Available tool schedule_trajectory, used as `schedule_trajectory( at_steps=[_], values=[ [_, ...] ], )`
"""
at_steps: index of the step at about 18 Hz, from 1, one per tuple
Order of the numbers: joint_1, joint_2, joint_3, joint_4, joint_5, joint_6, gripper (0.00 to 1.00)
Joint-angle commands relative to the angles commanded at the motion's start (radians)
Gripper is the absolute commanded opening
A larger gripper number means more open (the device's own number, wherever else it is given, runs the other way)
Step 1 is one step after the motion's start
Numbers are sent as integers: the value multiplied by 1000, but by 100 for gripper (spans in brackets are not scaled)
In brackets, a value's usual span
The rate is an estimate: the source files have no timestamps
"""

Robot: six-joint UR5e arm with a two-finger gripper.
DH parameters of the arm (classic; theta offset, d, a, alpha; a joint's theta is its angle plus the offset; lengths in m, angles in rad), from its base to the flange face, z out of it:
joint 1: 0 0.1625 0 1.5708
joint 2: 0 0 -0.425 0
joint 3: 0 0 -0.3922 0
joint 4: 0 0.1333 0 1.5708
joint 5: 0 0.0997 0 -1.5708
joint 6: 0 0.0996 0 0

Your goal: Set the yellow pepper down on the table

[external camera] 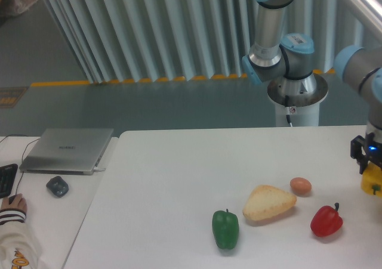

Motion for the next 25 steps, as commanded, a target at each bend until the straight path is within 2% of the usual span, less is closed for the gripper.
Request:
schedule_trajectory(
  at_steps=[4, 6, 9, 11, 17, 18, 19, 20, 25],
  values=[
    [-21, -6, -20, 2, -14, 40, 59],
    [-26, -6, -41, 9, -70, 48, 59],
    [-26, -8, -101, 96, -101, 41, 59],
    [-25, -9, -126, 127, -101, 41, 59],
    [-22, -15, -141, 132, -98, 37, 60],
    [-20, -14, -140, 132, -98, 35, 64],
    [-20, -15, -140, 132, -95, 35, 91],
    [-20, -15, -140, 133, -92, 32, 100],
    [-18, -15, -140, 140, -94, 22, 100]
  ],
)
